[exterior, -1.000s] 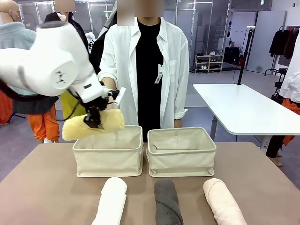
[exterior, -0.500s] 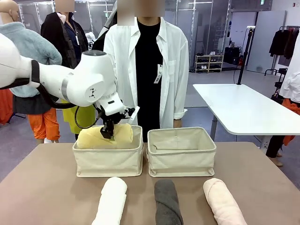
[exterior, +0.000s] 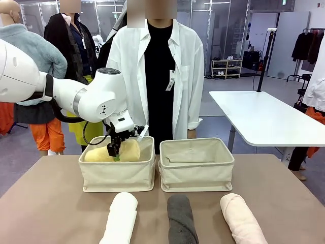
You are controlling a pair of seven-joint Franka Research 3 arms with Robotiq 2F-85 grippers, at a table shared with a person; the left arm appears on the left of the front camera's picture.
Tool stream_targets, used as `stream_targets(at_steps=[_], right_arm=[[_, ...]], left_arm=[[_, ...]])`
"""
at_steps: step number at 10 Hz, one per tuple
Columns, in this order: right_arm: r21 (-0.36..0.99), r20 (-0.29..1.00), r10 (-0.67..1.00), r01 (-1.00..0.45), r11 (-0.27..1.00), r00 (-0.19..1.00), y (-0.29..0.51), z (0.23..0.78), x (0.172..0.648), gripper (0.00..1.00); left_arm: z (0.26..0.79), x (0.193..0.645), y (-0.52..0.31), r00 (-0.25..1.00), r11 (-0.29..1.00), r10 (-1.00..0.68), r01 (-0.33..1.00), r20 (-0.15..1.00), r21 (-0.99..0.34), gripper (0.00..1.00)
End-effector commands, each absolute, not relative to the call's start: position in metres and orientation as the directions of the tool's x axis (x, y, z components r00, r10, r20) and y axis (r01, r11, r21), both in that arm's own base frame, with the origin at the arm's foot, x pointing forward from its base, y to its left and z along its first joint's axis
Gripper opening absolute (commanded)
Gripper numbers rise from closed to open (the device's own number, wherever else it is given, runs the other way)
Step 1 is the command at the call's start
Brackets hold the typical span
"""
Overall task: Divide the towels into two baskets.
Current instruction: Pick up one hotel-folded towel and place it in the Fabric basket indicated by the person, then pick up one hotel-folded towel from the bottom of the table and place it in the Fabric basket indicated by the person.
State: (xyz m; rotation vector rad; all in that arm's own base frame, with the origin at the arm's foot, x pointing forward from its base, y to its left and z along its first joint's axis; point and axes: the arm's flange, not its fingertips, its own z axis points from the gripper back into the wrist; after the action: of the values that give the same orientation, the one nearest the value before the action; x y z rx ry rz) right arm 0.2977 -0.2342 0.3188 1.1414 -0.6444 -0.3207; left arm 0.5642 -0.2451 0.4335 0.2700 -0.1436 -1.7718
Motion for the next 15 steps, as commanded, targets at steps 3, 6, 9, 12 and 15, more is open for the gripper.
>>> stream_targets(at_steps=[3, 6, 9, 12, 15], right_arm=[[0.915, 0.315, -0.553, -0.092, 0.393, 0.771, -0.233, 0.321, 0.296, 1.0], [0.915, 0.315, -0.553, -0.092, 0.393, 0.771, -0.233, 0.321, 0.296, 1.0], [0.915, 0.315, -0.553, -0.092, 0.393, 0.771, -0.233, 0.321, 0.296, 1.0], [0.915, 0.315, -0.553, -0.092, 0.393, 0.771, -0.233, 0.321, 0.296, 1.0], [0.915, 0.315, -0.553, -0.092, 0.393, 0.771, -0.233, 0.321, 0.296, 1.0]], left_arm=[[0.453, 0.558, -0.245, -0.163, -0.185, -0.981, 0.952, -0.109, 0.242, 1.0], [0.453, 0.562, -0.248, -0.177, -0.196, -0.979, 0.947, -0.099, 0.253, 1.0], [0.453, 0.562, -0.248, -0.177, -0.196, -0.979, 0.947, -0.099, 0.253, 1.0], [0.453, 0.562, -0.248, -0.177, -0.196, -0.979, 0.947, -0.099, 0.253, 1.0], [0.45, 0.56, -0.252, -0.16, -0.176, -0.984, 0.952, -0.08, 0.251, 1.0]])
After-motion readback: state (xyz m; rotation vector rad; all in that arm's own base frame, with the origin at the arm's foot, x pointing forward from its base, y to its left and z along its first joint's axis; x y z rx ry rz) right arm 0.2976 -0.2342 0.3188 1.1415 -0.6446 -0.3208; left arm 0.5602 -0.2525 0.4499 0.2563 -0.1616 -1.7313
